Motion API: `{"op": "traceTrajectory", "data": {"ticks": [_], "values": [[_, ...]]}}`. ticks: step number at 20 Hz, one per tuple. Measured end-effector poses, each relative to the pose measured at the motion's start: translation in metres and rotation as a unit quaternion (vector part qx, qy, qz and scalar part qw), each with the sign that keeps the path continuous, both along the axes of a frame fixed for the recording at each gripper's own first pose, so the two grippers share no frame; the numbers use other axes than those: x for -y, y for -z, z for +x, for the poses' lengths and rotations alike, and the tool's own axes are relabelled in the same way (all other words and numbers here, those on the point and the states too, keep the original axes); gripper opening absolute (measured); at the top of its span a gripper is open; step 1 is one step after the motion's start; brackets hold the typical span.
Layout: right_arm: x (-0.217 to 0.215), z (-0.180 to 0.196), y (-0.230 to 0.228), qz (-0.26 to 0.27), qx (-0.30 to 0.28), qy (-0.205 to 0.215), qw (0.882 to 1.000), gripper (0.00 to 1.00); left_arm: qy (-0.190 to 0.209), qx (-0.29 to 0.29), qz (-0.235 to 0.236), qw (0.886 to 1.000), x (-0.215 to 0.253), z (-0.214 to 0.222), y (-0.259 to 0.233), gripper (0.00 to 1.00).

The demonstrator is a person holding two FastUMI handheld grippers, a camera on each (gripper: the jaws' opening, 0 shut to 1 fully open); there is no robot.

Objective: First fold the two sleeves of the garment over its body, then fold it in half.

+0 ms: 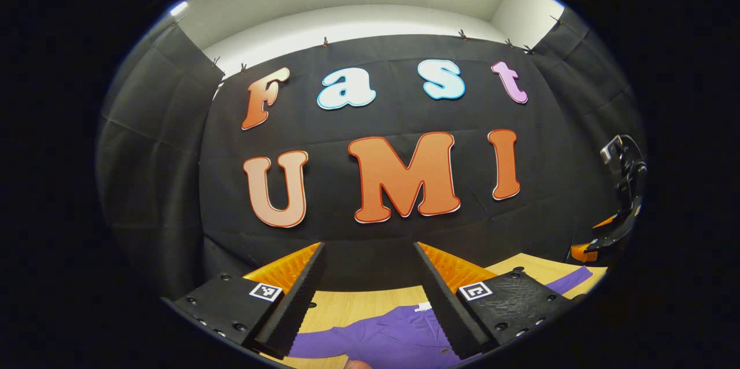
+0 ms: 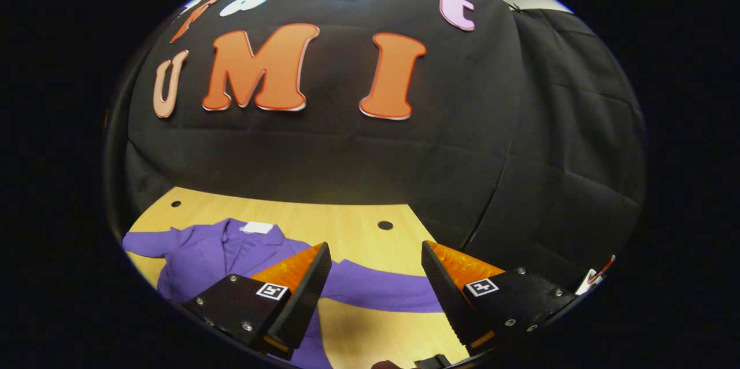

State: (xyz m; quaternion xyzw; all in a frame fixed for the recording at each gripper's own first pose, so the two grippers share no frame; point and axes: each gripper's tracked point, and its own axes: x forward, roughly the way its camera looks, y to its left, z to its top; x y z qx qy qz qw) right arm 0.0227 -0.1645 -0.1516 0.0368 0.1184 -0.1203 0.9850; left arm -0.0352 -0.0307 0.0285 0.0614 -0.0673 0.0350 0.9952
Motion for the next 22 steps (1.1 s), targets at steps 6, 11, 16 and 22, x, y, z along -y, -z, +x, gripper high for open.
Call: {"op": "traceTrajectory", "data": {"ticks": [6, 11, 16, 22], "values": [[0.056, 0.014, 0.084, 0.016, -0.102, 0.035, 0.994, 0.96, -0.009, 0.006, -0.023, 1.0, 0.008, -0.011, -0.017, 0.95], [0.089, 0.012, 0.151, 0.114, -0.233, 0.057, 0.964, 0.96, -0.031, 0.001, -0.014, 0.999, 0.007, -0.021, -0.022, 0.95], [0.111, 0.02, 0.177, 0.165, -0.293, 0.046, 0.941, 0.96, -0.054, -0.007, -0.01, 0.998, 0.006, -0.026, -0.019, 0.95], [0.129, 0.036, 0.205, 0.21, -0.35, 0.028, 0.912, 0.96, -0.07, -0.03, 0.0, 0.997, 0.013, -0.027, -0.008, 0.95]]}}
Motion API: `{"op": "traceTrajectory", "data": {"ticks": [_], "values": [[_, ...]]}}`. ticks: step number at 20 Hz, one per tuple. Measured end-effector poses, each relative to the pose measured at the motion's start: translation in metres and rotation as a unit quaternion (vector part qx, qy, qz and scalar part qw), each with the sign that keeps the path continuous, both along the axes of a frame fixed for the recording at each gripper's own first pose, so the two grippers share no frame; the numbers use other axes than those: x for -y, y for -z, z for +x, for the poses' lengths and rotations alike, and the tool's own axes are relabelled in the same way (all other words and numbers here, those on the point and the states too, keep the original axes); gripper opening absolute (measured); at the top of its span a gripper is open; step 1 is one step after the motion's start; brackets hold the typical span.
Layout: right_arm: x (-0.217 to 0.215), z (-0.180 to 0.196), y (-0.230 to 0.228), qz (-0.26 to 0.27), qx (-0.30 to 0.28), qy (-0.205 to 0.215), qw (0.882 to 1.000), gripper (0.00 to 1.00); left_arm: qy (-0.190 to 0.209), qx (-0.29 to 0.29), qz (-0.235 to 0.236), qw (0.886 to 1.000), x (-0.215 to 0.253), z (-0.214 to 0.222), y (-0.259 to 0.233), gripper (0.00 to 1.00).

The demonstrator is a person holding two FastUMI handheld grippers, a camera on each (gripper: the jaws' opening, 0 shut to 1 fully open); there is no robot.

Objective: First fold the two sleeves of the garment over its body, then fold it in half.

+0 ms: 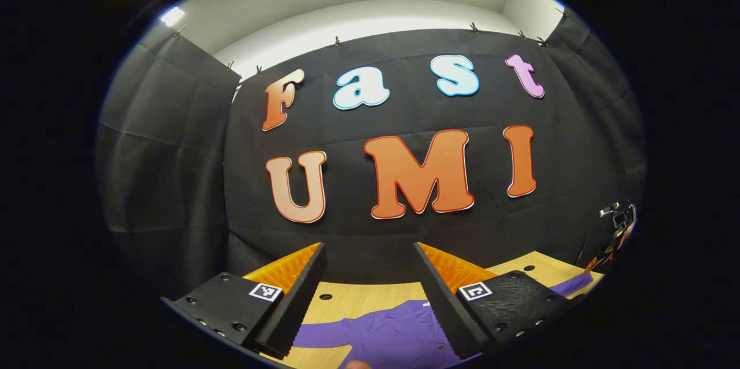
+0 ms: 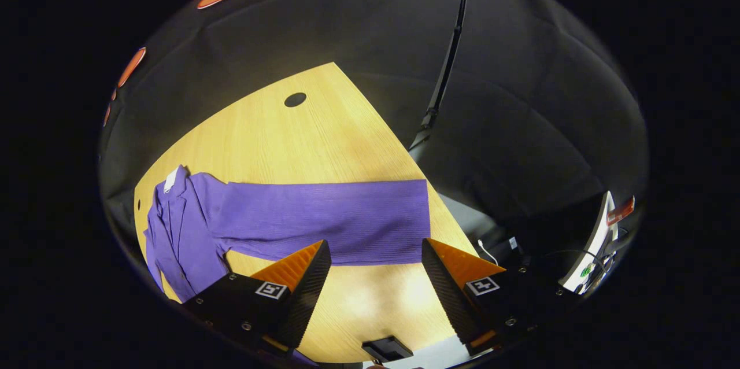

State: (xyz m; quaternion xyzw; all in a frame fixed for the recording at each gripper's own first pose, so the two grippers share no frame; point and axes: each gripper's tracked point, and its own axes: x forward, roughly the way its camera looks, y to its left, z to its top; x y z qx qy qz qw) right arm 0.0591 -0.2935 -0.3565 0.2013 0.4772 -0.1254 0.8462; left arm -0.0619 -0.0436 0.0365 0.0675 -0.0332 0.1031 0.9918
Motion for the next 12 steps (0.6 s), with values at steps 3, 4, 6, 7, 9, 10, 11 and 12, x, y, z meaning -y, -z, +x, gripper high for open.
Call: {"op": "traceTrajectory", "data": {"ticks": [3, 4, 6, 7, 9, 10, 11, 12], "values": [[0.008, 0.011, 0.017, 0.019, -0.024, -0.003, 1.0, 0.96, -0.007, -0.014, 0.01, 1.0, 0.004, 0.001, 0.005, 0.95], [0.012, 0.011, 0.024, 0.029, -0.033, -0.001, 0.999, 0.97, -0.009, -0.018, 0.013, 1.0, 0.004, 0.001, 0.007, 0.95], [0.015, 0.015, 0.037, 0.052, -0.05, -0.004, 0.997, 1.0, -0.014, -0.028, 0.017, 0.999, 0.005, 0.0, 0.01, 0.95], [0.016, 0.017, 0.045, 0.058, -0.059, -0.007, 0.997, 0.96, -0.017, -0.034, 0.016, 0.999, 0.007, 0.0, 0.013, 0.95], [0.018, 0.019, 0.062, 0.071, -0.077, -0.011, 0.994, 0.96, -0.021, -0.046, 0.012, 0.999, 0.009, 0.001, 0.02, 0.96], [0.02, 0.018, 0.069, 0.075, -0.088, -0.01, 0.993, 0.96, -0.024, -0.052, 0.011, 0.998, 0.011, 0.001, 0.023, 0.95], [0.022, 0.02, 0.074, 0.077, -0.095, -0.007, 0.993, 0.96, -0.025, -0.055, 0.013, 0.998, 0.014, 0.001, 0.024, 0.95], [0.022, 0.022, 0.08, 0.076, -0.098, -0.006, 0.992, 0.96, -0.027, -0.057, 0.018, 0.998, 0.016, 0.0, 0.025, 0.95]]}}
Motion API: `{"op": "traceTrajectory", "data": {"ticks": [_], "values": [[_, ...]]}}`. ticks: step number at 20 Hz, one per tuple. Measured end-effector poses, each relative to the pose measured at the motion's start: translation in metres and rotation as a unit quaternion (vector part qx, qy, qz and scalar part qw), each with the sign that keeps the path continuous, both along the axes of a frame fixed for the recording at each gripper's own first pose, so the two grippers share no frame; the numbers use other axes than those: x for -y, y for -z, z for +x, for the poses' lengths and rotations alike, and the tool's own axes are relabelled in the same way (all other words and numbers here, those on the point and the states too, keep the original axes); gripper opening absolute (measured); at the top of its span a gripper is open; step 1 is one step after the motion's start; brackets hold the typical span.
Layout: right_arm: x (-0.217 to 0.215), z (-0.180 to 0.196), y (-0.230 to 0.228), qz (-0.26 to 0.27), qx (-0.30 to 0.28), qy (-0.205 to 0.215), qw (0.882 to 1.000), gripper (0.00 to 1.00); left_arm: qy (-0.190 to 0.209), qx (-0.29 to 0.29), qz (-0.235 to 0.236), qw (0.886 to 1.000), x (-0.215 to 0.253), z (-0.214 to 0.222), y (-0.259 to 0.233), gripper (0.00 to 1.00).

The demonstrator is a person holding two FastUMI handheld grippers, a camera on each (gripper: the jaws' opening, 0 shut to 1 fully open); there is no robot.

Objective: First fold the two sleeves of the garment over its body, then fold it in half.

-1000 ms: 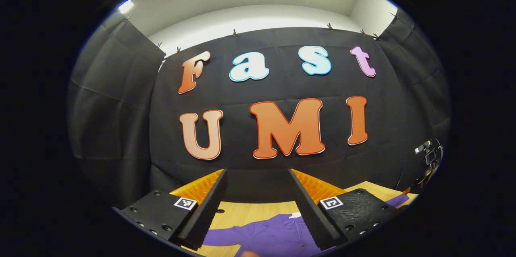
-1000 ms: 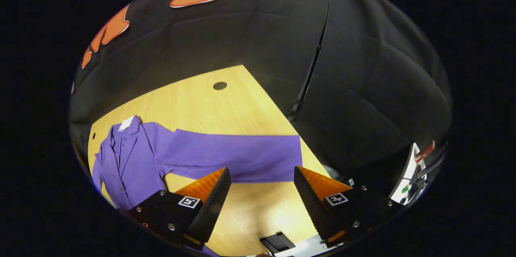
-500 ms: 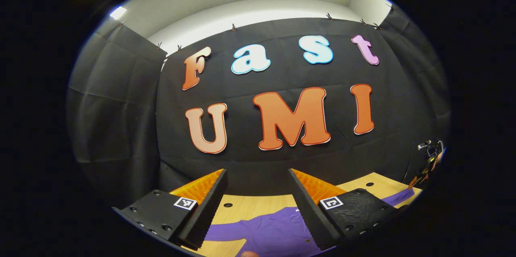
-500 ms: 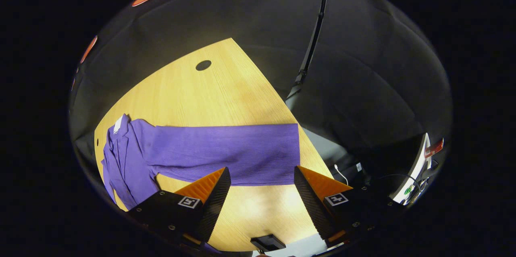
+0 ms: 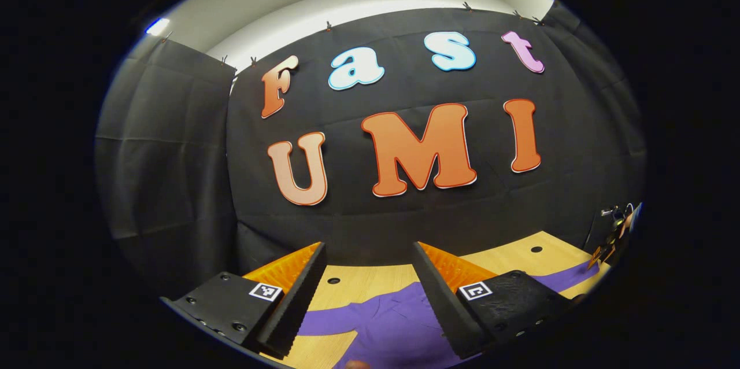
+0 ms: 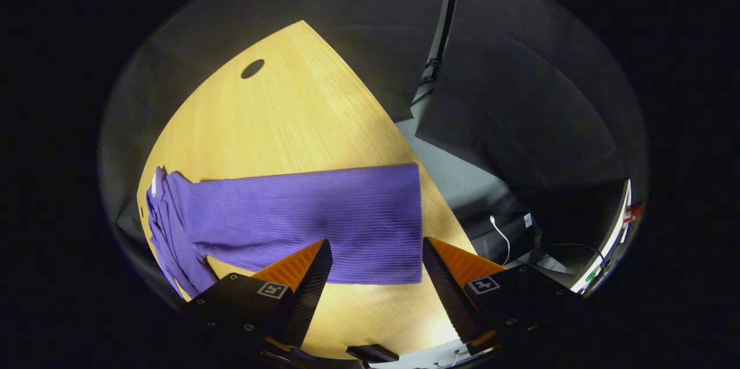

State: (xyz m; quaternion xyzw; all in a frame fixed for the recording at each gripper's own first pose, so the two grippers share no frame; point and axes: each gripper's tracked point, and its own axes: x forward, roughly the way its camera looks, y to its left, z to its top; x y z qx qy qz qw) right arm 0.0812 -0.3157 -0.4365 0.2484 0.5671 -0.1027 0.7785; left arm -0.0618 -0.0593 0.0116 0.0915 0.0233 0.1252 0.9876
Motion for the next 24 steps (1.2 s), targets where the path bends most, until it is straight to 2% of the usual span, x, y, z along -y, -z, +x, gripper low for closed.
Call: {"op": "traceTrajectory", "data": {"ticks": [4, 7, 8, 9, 10, 13, 15, 18, 24], "values": [[0.01, 0.003, 0.016, -0.02, -0.02, 0.003, 1.0, 0.94, 0.001, -0.01, 0.01, 1.0, 0.013, 0.0, 0.003, 0.95], [0.009, 0.006, 0.015, -0.032, -0.033, 0.013, 0.999, 0.84, 0.002, -0.012, 0.008, 1.0, 0.017, 0.003, 0.006, 0.96], [0.004, 0.007, 0.012, -0.031, -0.039, 0.013, 0.999, 0.92, 0.004, -0.015, 0.002, 1.0, 0.021, 0.005, 0.01, 0.96], [-0.001, 0.01, 0.013, -0.03, -0.038, 0.013, 0.999, 0.6, 0.005, -0.018, -0.002, 1.0, 0.023, 0.006, 0.012, 0.96], [-0.005, 0.011, 0.012, -0.031, -0.035, 0.011, 0.999, 0.7, 0.006, -0.019, -0.003, 1.0, 0.025, 0.006, 0.013, 0.96], [-0.012, 0.014, 0.011, -0.026, -0.024, 0.006, 0.999, 0.22, 0.008, -0.013, 0.001, 1.0, 0.026, -0.001, 0.01, 0.99], [-0.02, 0.011, 0.007, -0.004, -0.016, -0.002, 1.0, 0.07, 0.008, -0.008, 0.003, 1.0, 0.022, -0.008, 0.008, 0.96], [-0.027, 0.01, -0.013, 0.005, 0.01, 0.009, 1.0, 0.04, 0.006, -0.005, 0.001, 1.0, 0.006, -0.009, 0.008, 0.96], [-0.072, 0.013, -0.093, 0.006, 0.088, -0.015, 0.996, 0.04, 0.034, -0.007, -0.009, 0.999, -0.021, -0.003, 0.013, 0.99]]}}
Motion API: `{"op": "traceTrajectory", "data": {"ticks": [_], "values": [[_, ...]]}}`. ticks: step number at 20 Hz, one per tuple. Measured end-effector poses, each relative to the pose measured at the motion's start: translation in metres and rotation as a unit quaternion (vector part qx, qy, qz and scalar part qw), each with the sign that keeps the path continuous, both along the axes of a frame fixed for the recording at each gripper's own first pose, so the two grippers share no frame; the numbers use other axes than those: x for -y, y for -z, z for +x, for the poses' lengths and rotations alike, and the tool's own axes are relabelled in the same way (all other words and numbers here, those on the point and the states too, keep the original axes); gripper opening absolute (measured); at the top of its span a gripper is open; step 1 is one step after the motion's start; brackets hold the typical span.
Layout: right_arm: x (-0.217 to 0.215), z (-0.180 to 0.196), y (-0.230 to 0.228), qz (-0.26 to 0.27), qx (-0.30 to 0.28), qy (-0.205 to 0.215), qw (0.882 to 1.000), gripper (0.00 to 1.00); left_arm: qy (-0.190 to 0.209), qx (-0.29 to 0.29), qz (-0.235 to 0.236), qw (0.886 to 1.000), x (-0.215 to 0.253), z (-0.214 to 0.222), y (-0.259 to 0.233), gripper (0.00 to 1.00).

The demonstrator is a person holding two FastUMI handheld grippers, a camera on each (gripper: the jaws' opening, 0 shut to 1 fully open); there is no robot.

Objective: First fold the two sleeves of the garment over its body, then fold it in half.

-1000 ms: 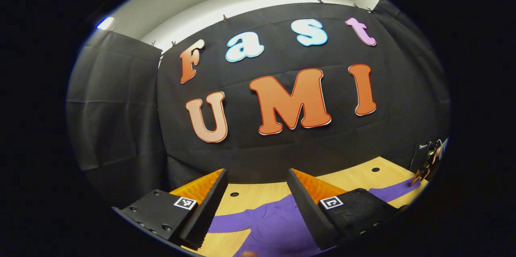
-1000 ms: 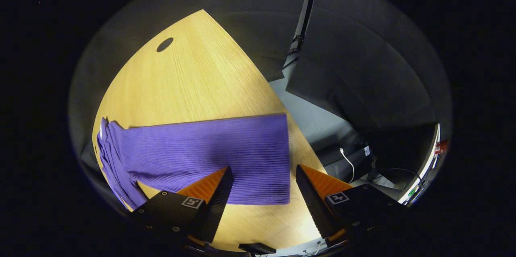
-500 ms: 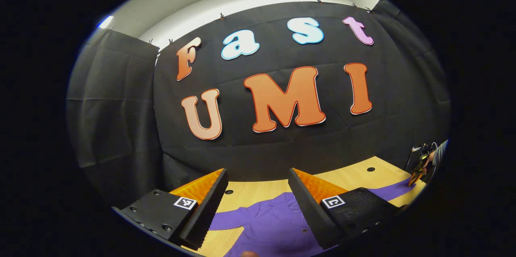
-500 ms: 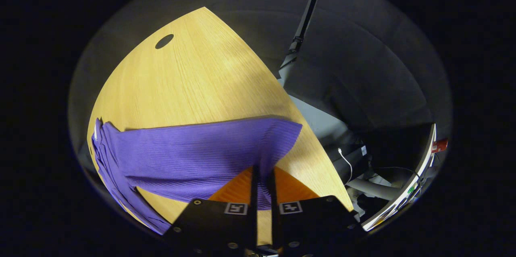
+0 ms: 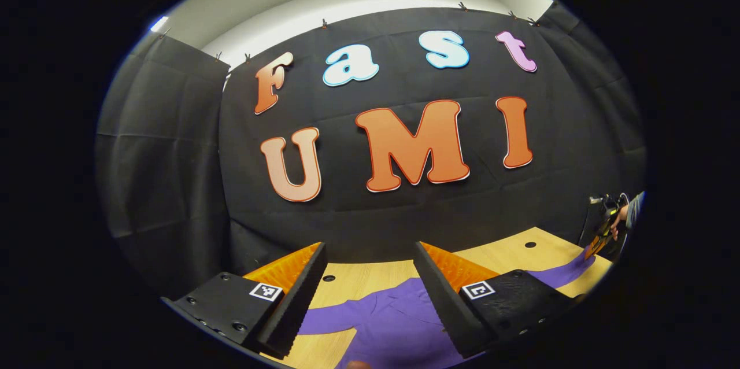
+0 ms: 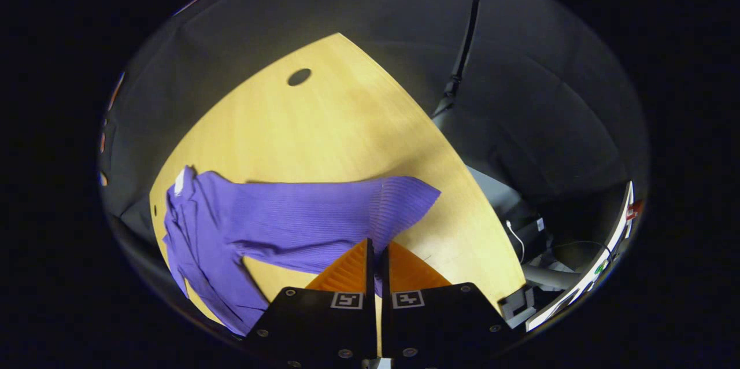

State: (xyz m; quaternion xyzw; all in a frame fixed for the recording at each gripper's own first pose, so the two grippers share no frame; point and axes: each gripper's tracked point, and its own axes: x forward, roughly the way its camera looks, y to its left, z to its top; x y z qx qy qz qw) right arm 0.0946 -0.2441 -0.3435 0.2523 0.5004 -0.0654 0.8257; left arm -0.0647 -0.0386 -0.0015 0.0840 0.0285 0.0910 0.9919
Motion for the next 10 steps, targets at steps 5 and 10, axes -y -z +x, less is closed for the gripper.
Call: {"op": "traceTrajectory", "data": {"ticks": [5, 10], "values": [[-0.06, 0.005, -0.071, -0.009, 0.058, -0.046, 0.997, 0.04, 0.011, -0.007, -0.023, 1.0, -0.037, 0.004, 0.013, 0.97], [-0.124, 0.015, -0.134, -0.018, 0.102, -0.099, 0.99, 0.04, -0.006, -0.023, -0.035, 0.999, -0.087, 0.003, 0.027, 0.96]]}}
